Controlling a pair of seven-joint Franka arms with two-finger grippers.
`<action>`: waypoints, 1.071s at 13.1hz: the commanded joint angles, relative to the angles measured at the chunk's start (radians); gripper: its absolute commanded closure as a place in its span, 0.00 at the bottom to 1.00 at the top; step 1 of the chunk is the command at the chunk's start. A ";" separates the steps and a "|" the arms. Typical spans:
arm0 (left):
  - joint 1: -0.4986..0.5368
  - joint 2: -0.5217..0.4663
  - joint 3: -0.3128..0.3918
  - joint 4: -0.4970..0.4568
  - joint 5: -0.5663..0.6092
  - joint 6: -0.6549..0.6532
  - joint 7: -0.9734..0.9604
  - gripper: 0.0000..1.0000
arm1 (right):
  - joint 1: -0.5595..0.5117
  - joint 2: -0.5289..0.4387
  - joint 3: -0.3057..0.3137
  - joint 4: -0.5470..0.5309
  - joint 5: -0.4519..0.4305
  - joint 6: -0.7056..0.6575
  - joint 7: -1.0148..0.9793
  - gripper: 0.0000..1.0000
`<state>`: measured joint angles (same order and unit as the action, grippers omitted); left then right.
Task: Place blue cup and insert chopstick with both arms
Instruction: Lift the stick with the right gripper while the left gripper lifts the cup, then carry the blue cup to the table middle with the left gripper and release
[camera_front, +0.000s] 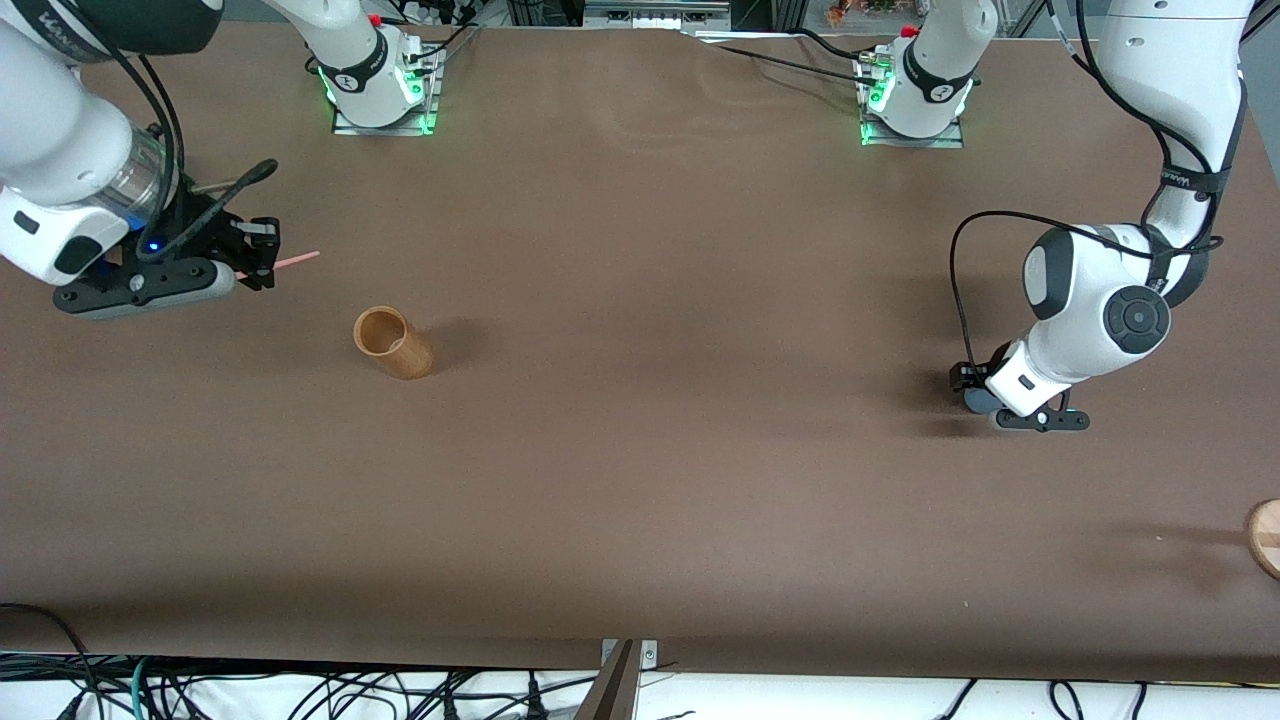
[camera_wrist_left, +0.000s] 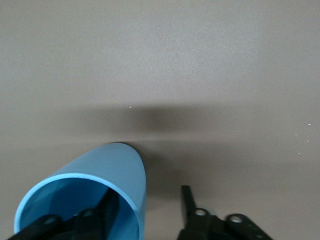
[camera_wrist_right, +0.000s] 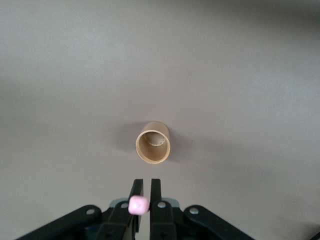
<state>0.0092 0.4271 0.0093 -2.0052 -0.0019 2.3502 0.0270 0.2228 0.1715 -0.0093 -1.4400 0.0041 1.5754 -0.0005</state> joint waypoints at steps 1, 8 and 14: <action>0.003 -0.022 0.003 -0.024 0.025 0.014 0.010 1.00 | 0.000 0.031 0.003 0.024 -0.022 0.014 -0.001 1.00; -0.032 -0.030 -0.044 0.127 0.010 -0.151 -0.051 1.00 | -0.002 0.039 0.003 0.026 -0.029 0.018 0.002 1.00; -0.285 0.031 -0.149 0.397 0.008 -0.356 -0.401 1.00 | 0.003 0.046 0.008 0.026 -0.046 0.020 0.004 1.00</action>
<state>-0.1898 0.4062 -0.1503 -1.7141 -0.0001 2.0555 -0.3235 0.2249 0.2057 -0.0080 -1.4386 -0.0251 1.6022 -0.0003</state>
